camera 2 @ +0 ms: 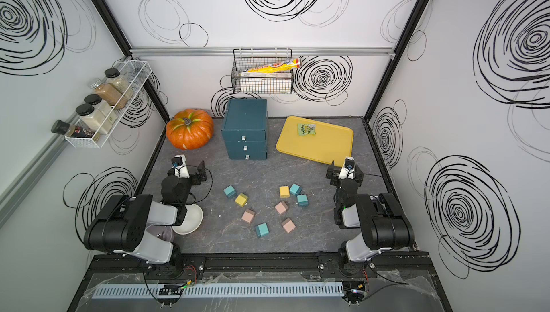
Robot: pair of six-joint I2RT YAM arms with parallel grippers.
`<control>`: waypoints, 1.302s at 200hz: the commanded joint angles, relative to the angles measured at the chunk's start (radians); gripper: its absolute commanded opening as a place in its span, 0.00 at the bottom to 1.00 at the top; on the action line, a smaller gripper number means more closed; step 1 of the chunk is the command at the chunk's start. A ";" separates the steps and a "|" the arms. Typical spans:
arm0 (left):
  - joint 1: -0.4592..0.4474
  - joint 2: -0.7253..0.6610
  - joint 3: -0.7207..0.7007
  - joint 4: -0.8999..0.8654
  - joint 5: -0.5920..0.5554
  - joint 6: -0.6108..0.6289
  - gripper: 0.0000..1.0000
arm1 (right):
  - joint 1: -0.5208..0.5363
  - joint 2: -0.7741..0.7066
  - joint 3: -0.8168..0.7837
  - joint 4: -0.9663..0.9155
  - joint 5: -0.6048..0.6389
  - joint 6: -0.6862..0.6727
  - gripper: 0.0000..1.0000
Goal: Place the plugs into the drawer by color
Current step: Move the storage box to the center of the board.
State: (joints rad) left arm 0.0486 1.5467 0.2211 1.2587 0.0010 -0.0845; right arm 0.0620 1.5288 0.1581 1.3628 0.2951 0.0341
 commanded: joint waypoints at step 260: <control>-0.133 0.272 1.085 -0.979 0.361 -0.495 0.79 | 0.356 0.538 1.620 -1.435 -0.742 0.267 0.84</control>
State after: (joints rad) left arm -0.0658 1.7882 1.2556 0.2844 0.3214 -0.6033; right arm 0.4099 1.9949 1.6661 0.0639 -0.3714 0.3206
